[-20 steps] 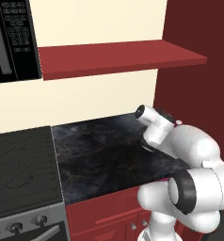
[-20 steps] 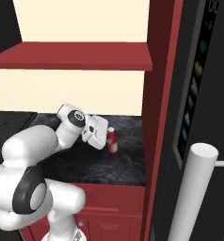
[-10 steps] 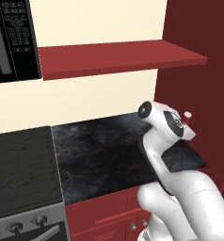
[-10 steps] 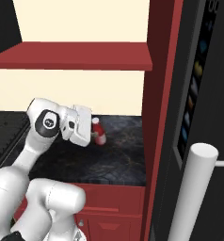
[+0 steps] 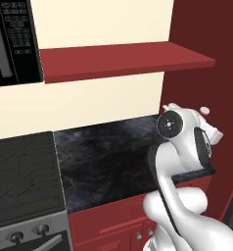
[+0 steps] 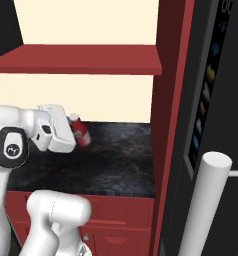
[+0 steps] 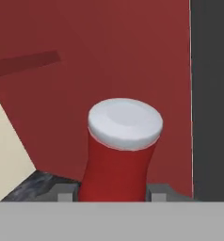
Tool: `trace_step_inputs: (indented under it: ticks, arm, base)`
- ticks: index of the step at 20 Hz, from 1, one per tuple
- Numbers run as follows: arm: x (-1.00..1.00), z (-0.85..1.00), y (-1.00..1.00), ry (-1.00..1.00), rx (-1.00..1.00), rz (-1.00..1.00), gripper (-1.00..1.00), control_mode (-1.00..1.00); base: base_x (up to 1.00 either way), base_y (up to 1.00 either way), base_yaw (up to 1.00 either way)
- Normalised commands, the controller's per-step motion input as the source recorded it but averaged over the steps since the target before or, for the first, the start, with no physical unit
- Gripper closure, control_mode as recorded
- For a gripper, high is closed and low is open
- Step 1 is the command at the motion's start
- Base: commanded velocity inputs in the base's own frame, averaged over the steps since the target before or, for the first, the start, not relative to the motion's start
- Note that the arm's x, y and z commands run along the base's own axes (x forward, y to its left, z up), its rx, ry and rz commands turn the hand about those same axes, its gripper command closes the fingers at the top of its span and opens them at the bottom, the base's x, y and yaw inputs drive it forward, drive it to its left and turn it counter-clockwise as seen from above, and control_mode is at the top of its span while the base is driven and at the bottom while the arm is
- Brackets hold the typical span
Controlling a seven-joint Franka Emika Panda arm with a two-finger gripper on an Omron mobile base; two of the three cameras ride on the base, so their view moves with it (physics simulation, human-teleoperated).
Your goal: Place the ketchup and mustard from the counter to the top shelf of the fridge. If the existing items in the fridge are on the top shelf, move them to other shelves.
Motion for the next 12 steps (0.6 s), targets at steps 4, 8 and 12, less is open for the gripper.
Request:
trace_step_inputs:
  ticks: [4, 8, 12]
  arm:
    - [-0.92, 0.51, 0.56, -0.11, 0.00, 0.23, 1.00, -1.00]
    - [-0.82, 0.34, 0.43, -0.03, 0.00, 0.24, 1.00, -1.00]
    - [-0.68, 0.07, 0.17, -0.04, 0.00, 0.20, 1.00, -1.00]
  base:
    - [0.00, 0.00, 0.00]
    - [0.00, 0.00, 0.00]
    - [0.00, 0.00, 0.00]
